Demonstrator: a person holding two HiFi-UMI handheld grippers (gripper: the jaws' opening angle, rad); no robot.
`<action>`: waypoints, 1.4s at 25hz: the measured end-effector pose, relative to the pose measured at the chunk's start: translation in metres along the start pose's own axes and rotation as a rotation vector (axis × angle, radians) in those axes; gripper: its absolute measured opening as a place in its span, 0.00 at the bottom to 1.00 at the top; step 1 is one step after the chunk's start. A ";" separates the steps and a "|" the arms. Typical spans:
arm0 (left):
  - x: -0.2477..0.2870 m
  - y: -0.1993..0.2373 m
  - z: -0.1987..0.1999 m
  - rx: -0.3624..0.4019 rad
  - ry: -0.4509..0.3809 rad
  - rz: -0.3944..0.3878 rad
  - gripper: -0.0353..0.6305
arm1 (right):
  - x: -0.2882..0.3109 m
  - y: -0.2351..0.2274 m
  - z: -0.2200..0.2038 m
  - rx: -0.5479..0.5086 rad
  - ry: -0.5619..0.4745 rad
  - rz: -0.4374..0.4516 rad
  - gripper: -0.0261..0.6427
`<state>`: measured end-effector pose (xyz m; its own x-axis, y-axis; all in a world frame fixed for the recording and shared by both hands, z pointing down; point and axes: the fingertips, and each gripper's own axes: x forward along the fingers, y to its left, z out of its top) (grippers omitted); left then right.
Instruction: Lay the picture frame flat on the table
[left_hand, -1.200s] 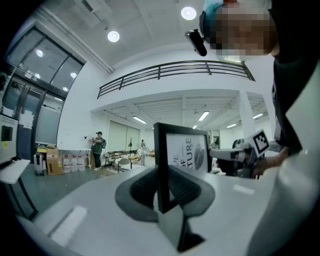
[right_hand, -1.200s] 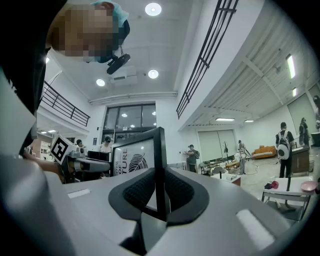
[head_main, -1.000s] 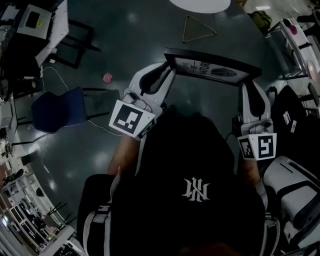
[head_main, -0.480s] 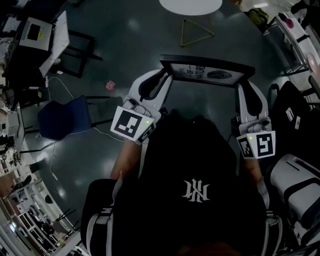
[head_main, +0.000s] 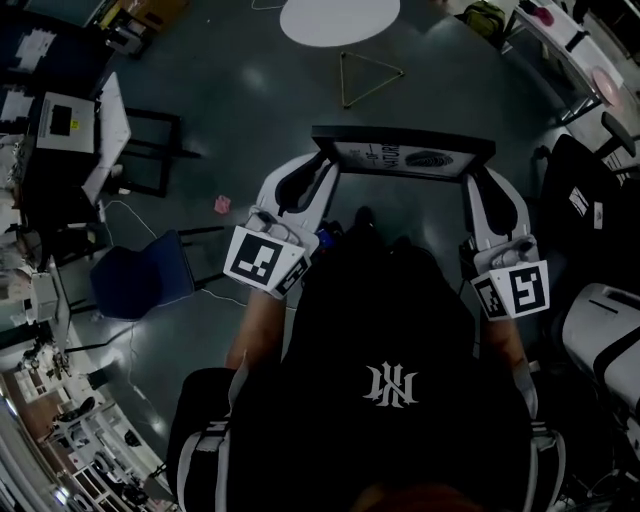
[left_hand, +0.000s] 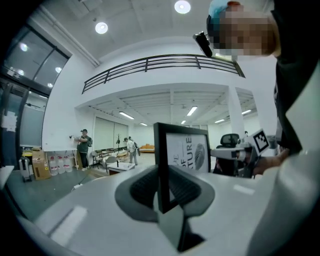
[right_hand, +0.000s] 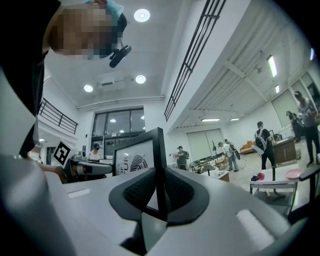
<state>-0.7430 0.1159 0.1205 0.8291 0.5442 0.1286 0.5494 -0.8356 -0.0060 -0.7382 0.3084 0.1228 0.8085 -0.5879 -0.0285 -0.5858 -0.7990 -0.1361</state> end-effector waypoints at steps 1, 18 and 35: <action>0.005 -0.005 0.003 0.006 0.002 -0.015 0.13 | -0.004 -0.005 0.003 0.011 -0.008 -0.019 0.11; 0.125 -0.064 0.007 -0.030 -0.030 -0.335 0.13 | -0.060 -0.096 0.016 -0.001 -0.012 -0.332 0.11; 0.314 0.024 0.027 -0.131 -0.080 -0.264 0.13 | 0.101 -0.240 0.068 -0.110 0.060 -0.241 0.11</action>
<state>-0.4660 0.2687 0.1337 0.6678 0.7438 0.0302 0.7332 -0.6642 0.1456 -0.5121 0.4496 0.0857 0.9224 -0.3830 0.0506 -0.3822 -0.9238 -0.0237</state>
